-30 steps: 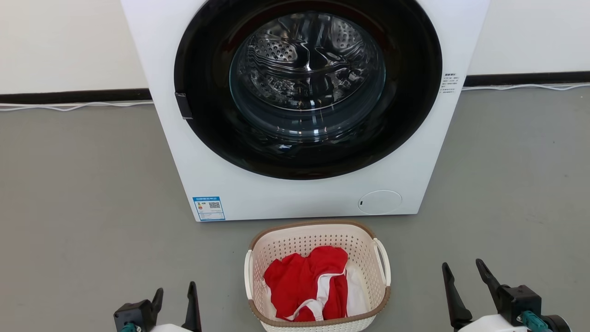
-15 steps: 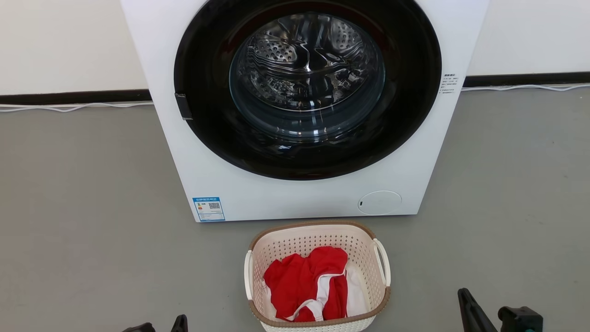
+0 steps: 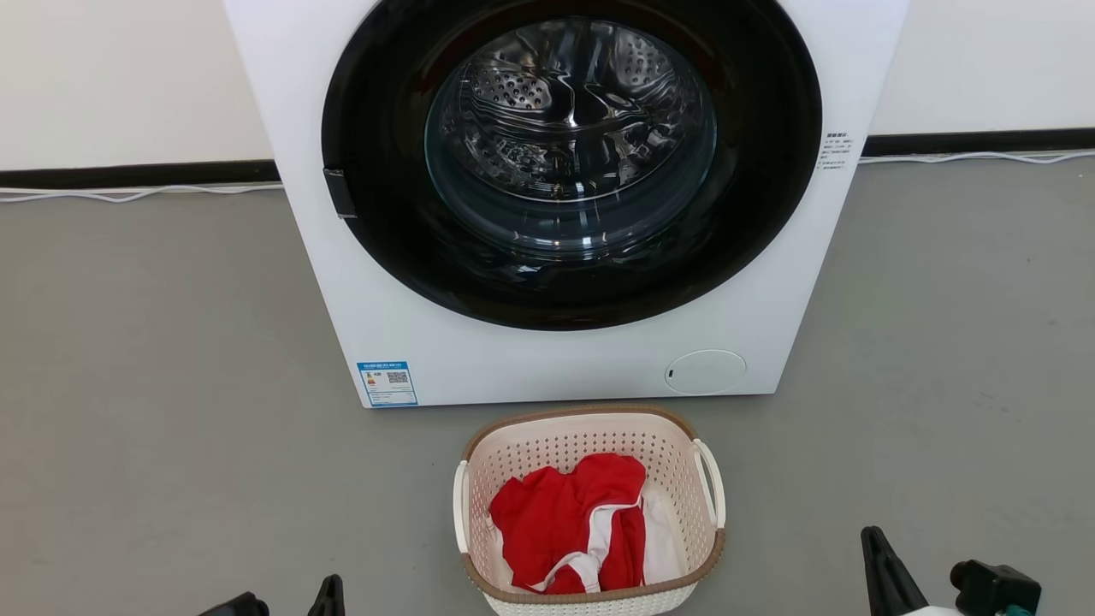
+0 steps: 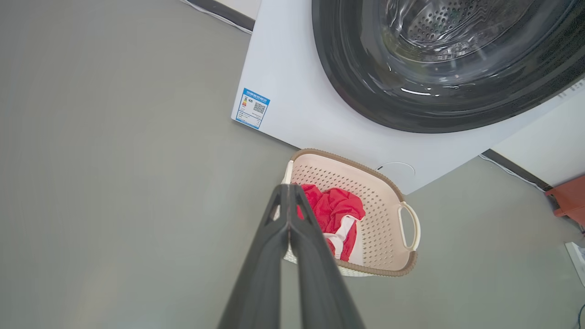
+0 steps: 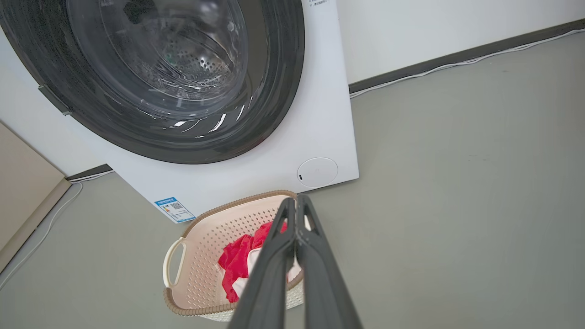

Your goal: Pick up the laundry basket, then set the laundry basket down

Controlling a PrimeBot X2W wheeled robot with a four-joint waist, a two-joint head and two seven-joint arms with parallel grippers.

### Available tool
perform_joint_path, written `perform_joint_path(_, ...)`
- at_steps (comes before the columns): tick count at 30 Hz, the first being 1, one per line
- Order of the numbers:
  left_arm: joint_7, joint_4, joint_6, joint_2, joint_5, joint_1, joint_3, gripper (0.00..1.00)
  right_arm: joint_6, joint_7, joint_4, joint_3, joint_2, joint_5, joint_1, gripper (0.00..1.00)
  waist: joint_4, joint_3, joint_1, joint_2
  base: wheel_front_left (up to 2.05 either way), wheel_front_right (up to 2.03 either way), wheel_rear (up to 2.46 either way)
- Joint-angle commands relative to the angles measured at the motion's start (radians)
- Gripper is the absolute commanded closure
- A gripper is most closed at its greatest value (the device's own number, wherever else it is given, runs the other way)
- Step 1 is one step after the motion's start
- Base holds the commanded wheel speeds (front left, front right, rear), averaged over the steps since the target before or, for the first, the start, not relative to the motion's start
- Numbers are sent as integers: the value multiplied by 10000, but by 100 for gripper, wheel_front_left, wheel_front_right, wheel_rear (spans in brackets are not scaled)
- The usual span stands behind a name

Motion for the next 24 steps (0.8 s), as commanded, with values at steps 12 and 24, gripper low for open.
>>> perform_joint_path(12,349,-575,-299,18,-1341,-523,381,100,19,414,-574,-21,-75,1748,-481,100,6,47,-2,-1,0,0,0)
perform_joint_path(24,722,-884,-515,-5,-2617,-632,651,100,27,787,-837,-41,-83,3434,-593,100,13,98,-2,-1,0,0,0)
